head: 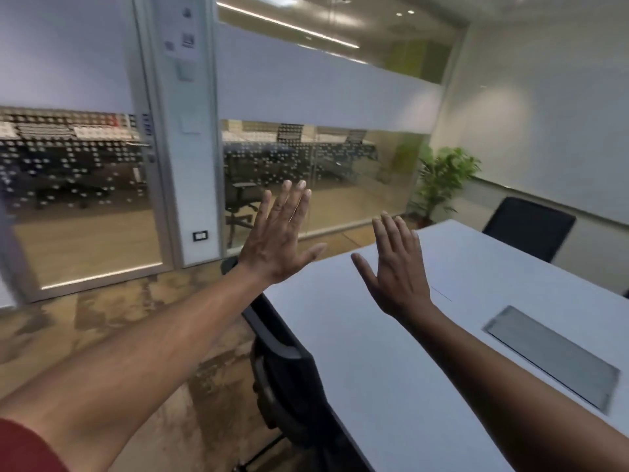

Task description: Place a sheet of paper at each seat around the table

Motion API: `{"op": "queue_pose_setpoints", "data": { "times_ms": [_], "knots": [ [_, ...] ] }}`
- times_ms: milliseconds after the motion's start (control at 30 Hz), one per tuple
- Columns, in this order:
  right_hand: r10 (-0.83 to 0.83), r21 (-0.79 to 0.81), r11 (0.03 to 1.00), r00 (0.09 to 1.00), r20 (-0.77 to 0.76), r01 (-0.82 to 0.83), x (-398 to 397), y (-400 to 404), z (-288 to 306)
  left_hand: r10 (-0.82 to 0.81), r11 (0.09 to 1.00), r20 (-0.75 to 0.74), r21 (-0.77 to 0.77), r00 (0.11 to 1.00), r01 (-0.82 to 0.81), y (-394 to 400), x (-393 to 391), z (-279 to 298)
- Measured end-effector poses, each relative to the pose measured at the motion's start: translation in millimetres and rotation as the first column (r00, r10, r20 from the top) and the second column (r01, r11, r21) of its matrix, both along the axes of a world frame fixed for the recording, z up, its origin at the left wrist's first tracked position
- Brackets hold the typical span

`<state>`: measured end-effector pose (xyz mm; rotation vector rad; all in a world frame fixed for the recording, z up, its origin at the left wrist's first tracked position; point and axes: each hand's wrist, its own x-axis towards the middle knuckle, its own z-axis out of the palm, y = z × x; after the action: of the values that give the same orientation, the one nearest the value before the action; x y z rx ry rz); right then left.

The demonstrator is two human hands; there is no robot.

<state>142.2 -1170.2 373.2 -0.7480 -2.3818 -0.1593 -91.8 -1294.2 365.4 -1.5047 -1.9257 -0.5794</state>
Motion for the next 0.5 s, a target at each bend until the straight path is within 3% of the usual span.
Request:
{"op": "queue_pose_setpoints", "data": {
  "times_ms": [133, 300, 500],
  "knots": [
    [0.039, 0.038, 0.998, 0.999, 0.001, -0.039, -74.9, 2.2, 8.5, 0.036, 0.999, -0.012, 0.029, 0.999, -0.036, -0.7, -58.3, 8.5],
    [0.029, 0.027, 0.999, 0.999, -0.035, -0.028, -209.5, 13.3, 14.4, 0.062, 0.998, -0.041, -0.019, 0.997, -0.063, 4.2, -190.3, 13.5],
    [-0.011, 0.048, 0.999, 1.0, -0.029, 0.012, -290.8, 35.8, 20.5, 0.015, 0.999, -0.068, -0.043, 0.998, -0.018, 32.4, -286.5, 14.2]
  ]
}}
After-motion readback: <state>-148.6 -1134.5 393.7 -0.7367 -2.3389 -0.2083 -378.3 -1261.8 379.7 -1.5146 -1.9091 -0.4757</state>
